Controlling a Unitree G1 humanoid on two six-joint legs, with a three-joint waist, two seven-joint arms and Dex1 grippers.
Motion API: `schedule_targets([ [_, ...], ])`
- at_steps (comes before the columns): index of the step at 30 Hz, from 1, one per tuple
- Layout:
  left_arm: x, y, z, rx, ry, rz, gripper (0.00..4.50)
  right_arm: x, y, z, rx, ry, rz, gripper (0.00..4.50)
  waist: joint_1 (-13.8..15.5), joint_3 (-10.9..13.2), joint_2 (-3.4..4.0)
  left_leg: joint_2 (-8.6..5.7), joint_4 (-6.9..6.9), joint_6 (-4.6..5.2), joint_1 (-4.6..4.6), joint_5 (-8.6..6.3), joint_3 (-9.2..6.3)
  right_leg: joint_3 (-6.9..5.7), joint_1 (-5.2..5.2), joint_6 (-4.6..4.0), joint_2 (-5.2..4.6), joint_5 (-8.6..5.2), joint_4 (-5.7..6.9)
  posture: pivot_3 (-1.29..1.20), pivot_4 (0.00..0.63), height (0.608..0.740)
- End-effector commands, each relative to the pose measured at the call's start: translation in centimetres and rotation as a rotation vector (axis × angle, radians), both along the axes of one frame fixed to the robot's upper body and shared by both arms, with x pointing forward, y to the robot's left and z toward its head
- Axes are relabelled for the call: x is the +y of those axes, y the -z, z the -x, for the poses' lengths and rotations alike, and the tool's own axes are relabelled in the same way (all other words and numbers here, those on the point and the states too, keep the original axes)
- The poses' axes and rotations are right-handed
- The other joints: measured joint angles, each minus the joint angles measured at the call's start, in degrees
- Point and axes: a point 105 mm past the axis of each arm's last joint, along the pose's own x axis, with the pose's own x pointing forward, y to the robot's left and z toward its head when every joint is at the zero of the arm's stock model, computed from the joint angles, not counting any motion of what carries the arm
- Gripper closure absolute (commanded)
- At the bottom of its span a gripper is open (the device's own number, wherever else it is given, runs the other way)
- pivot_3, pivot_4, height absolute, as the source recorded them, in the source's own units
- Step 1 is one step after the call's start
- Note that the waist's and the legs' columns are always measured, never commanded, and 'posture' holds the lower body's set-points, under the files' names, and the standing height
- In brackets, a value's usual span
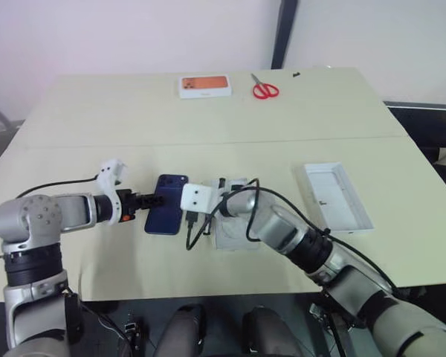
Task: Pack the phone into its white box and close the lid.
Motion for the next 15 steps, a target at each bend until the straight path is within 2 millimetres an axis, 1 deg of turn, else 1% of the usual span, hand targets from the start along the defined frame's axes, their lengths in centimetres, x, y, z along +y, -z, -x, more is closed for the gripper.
schedule_targets([
  [1, -1.9, 1.9, 1.0, 0.096, 0.070, 0.032, 0.00, 1.3, -0.7, 0.1, -0.038, -0.033, -0.007, 4.42, 0.03, -0.05, 0.01, 0.00, 0.00, -0.01, 0.00, 0.01, 0.00, 0.00, 0.00, 0.00, 0.00, 0.00, 0.00, 0.00, 0.150, 0.740],
  [5, -2.8, 1.9, 1.4, 0.089, 0.102, 0.060, 0.00, 1.6, -0.6, 0.1, -0.036, -0.041, -0.009, 4.42, -0.07, -0.10, 0.01, 0.00, 0.00, -0.02, 0.02, 0.01, 0.00, 0.00, 0.03, 0.00, 0.00, 0.00, 0.00, 0.00, 0.150, 0.740],
  [9, -3.7, 1.2, 1.6, 0.058, 0.127, 0.136, 0.00, 1.6, -0.5, 0.2, -0.031, -0.049, -0.014, 4.42, -0.01, -0.13, 0.03, 0.00, -0.01, -0.02, 0.04, 0.01, -0.01, 0.00, 0.03, 0.00, 0.00, 0.00, 0.00, 0.00, 0.150, 0.740],
  [12, -3.9, 0.8, 1.5, 0.044, 0.125, 0.182, 0.00, 1.6, -0.5, 0.2, -0.029, -0.050, -0.017, 4.42, 0.06, -0.13, 0.02, 0.00, 0.00, -0.02, 0.04, 0.01, 0.00, 0.00, 0.04, 0.00, -0.01, 0.00, -0.01, 0.00, 0.150, 0.740],
  [15, -3.6, 0.8, 1.5, 0.047, 0.109, 0.185, 0.00, 1.6, -0.5, 0.1, -0.026, -0.048, -0.020, 4.42, -0.19, -0.13, 0.01, 0.00, -0.01, -0.02, 0.04, 0.01, -0.01, 0.00, 0.03, 0.00, 0.00, 0.00, -0.01, 0.00, 0.150, 0.740],
])
